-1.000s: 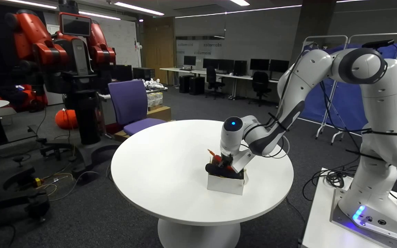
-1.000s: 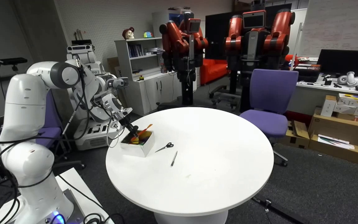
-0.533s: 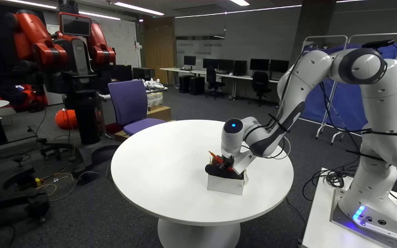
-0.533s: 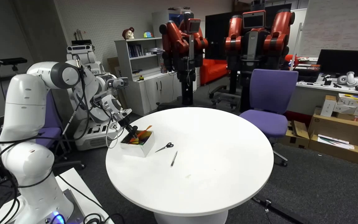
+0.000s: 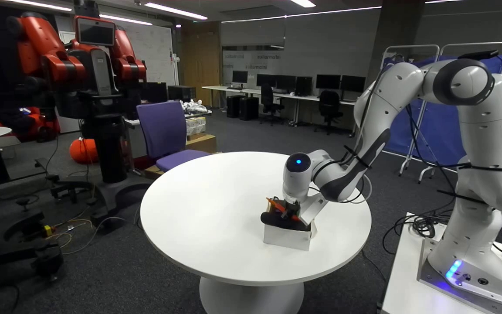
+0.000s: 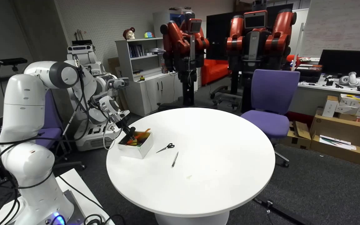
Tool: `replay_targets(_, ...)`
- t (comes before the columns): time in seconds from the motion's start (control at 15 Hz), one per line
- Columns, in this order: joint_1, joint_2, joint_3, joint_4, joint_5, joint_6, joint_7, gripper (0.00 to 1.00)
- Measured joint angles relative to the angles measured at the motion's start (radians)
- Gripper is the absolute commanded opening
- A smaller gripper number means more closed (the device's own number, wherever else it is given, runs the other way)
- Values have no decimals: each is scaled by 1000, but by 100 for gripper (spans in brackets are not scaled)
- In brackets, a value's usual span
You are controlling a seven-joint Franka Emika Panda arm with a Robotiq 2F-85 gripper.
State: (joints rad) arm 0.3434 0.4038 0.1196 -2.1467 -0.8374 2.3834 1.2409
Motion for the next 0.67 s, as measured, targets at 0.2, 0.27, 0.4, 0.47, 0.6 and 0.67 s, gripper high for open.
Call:
replay_targets(0.2, -1, -9, 0, -8, 4, -17, 0, 88)
replay_targets(0.27, -2, -13, 0, -12, 8, -21, 0, 95)
replay_targets(0.4, -6, -26, -1, -25, 16, -22, 2, 100)
replay_targets(0.47, -8, -32, -5, -31, 20, -22, 4, 100)
replay_targets(0.6, -17, -49, -16, -45, 25, -21, 8, 100)
replay_targets(0.67, -27, -58, -22, -53, 27, -20, 10, 100)
